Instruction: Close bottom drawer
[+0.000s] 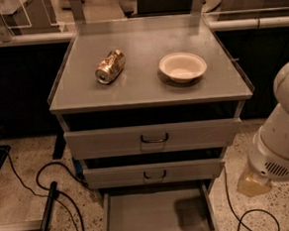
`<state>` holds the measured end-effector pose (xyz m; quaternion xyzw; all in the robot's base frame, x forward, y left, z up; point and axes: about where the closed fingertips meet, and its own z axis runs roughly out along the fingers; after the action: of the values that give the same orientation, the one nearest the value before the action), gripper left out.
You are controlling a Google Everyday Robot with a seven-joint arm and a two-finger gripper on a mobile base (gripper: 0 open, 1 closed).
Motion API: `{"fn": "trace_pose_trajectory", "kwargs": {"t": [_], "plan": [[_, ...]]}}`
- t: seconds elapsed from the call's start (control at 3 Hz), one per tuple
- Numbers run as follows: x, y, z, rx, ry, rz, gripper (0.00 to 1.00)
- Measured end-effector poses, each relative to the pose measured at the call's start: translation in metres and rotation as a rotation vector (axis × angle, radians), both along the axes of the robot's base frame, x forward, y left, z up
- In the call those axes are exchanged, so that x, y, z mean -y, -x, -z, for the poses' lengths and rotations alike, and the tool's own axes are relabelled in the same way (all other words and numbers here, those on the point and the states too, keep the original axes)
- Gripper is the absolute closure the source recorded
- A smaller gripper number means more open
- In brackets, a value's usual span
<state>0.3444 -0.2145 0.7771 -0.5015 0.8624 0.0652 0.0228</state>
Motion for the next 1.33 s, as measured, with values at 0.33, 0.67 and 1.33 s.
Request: {"fn": "trace_pose_trajectory", "kwargs": {"t": [0.33, 0.67, 1.33], "plan": [[-0.006, 0.019, 0.078, -0.107, -0.038, 0.084, 1.0], [-0.013, 0.034, 0.142, -0.196, -0.061, 0.143, 1.0], [-0.019, 0.052, 0.181, -0.269, -0.065, 0.184, 1.0]]}}
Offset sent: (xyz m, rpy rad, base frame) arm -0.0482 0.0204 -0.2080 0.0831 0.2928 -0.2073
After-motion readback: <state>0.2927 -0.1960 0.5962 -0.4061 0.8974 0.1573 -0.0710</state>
